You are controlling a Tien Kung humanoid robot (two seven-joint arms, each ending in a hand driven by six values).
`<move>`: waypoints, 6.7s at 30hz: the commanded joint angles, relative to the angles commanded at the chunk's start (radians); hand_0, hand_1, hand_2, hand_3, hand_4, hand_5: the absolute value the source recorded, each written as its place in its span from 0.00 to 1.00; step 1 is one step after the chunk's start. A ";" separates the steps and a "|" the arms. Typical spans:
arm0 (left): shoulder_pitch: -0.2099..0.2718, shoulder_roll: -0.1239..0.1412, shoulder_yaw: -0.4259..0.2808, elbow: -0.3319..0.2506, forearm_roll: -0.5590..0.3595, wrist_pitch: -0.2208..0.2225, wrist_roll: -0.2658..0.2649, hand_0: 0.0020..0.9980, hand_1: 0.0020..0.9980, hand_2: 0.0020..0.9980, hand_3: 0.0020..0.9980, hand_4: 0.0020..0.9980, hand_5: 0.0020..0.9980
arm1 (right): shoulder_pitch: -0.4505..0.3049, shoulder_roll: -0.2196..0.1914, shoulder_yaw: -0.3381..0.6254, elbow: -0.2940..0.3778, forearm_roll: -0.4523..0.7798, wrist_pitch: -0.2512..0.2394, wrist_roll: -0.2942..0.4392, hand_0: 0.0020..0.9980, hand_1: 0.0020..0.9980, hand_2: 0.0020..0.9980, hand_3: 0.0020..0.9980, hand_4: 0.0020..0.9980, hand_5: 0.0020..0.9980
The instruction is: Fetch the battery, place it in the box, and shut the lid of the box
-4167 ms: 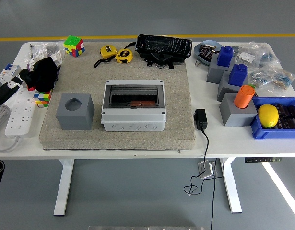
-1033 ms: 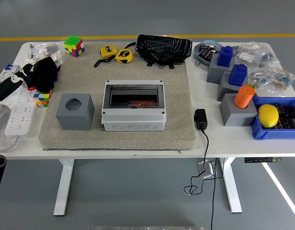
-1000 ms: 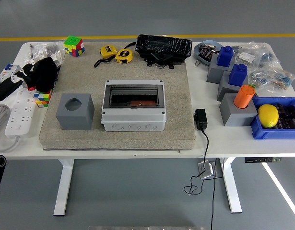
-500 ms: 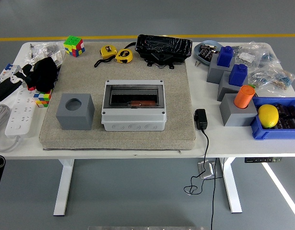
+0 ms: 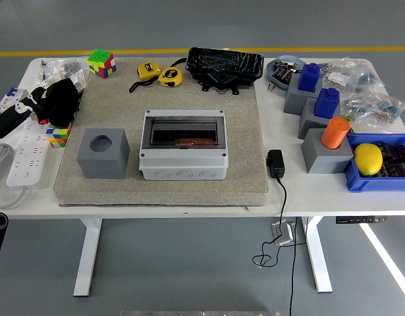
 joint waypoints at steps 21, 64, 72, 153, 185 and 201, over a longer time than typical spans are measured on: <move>0.003 0.000 0.006 0.000 0.001 -0.001 0.000 1.00 1.00 1.00 1.00 1.00 1.00 | -0.002 -0.003 0.007 0.000 -0.007 -0.003 -0.001 0.88 0.80 0.75 0.78 1.00 1.00; -0.015 0.005 -0.027 0.087 -0.424 -0.005 -0.255 1.00 1.00 0.97 0.92 1.00 1.00 | -0.006 0.000 0.035 0.000 -0.024 -0.004 -0.004 0.88 0.80 0.75 0.78 1.00 1.00; -0.024 -0.006 -0.029 0.121 -0.762 -0.131 -0.361 0.93 0.97 0.90 0.87 1.00 1.00 | 0.000 0.002 0.078 0.000 -0.048 -0.006 -0.002 0.88 0.80 0.75 0.78 1.00 1.00; 0.024 -0.049 -0.099 0.093 -1.141 -0.147 -0.344 0.82 0.82 0.78 0.78 1.00 1.00 | 0.084 0.015 0.243 0.000 -0.224 -0.013 -0.033 0.88 0.80 0.75 0.78 1.00 1.00; 0.017 -0.044 -0.097 0.088 -1.115 -0.143 -0.336 0.81 0.82 0.78 0.78 1.00 0.95 | 0.064 0.030 0.302 0.000 -0.260 -0.011 -0.035 0.88 0.80 0.75 0.78 1.00 1.00; 0.015 -0.039 -0.088 0.090 -1.111 -0.147 -0.333 0.82 0.82 0.78 0.78 1.00 0.94 | 0.067 0.028 0.295 0.000 -0.251 -0.011 -0.030 0.88 0.81 0.75 0.78 1.00 1.00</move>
